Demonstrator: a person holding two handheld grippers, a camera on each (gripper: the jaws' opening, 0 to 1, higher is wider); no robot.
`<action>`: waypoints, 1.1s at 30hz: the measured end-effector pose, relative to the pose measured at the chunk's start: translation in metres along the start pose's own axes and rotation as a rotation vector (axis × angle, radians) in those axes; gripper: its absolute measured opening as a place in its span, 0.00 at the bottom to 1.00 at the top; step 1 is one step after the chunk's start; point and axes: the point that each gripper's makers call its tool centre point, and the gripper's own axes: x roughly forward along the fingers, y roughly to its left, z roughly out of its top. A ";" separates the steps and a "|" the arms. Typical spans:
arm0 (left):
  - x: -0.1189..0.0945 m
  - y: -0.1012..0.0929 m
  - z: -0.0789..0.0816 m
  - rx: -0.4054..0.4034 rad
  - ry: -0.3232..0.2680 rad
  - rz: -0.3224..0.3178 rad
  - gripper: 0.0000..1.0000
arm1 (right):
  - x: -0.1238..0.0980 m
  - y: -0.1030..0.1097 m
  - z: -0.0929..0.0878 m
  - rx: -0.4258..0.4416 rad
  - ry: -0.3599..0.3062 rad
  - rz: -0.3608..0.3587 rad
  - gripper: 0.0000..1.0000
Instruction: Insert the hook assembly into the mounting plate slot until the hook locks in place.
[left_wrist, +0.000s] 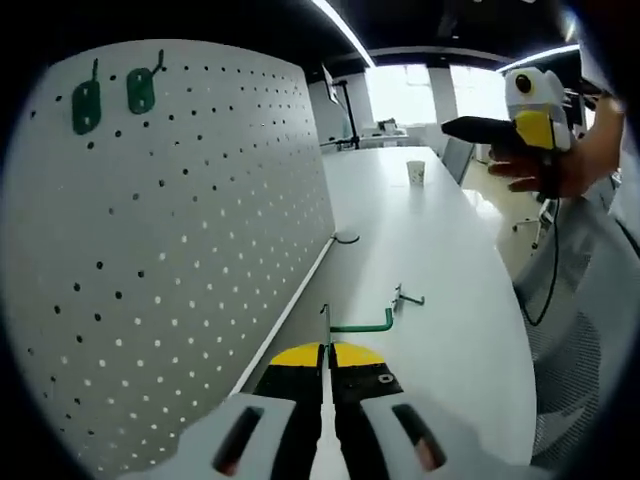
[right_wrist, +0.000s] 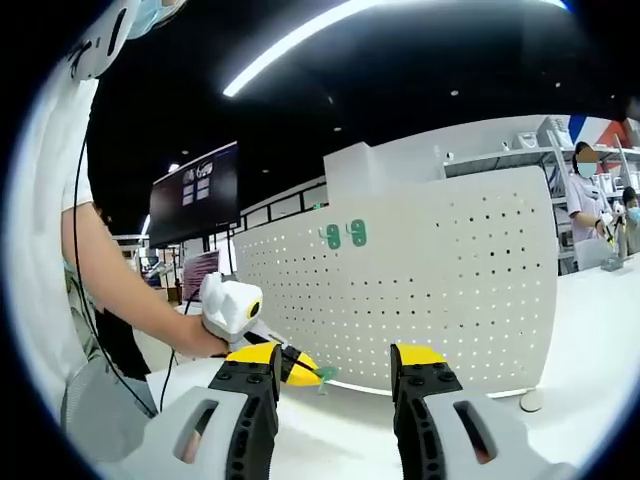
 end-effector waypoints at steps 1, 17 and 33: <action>-0.002 0.001 0.003 -0.009 -0.012 0.009 0.01 | 0.000 0.000 0.001 0.000 -0.001 0.000 0.42; -0.032 0.007 0.037 -0.090 -0.164 0.098 0.01 | 0.006 0.005 0.012 0.029 -0.037 -0.011 0.42; -0.052 0.012 0.059 -0.153 -0.276 0.166 0.01 | 0.017 0.010 0.018 0.069 -0.045 0.007 0.40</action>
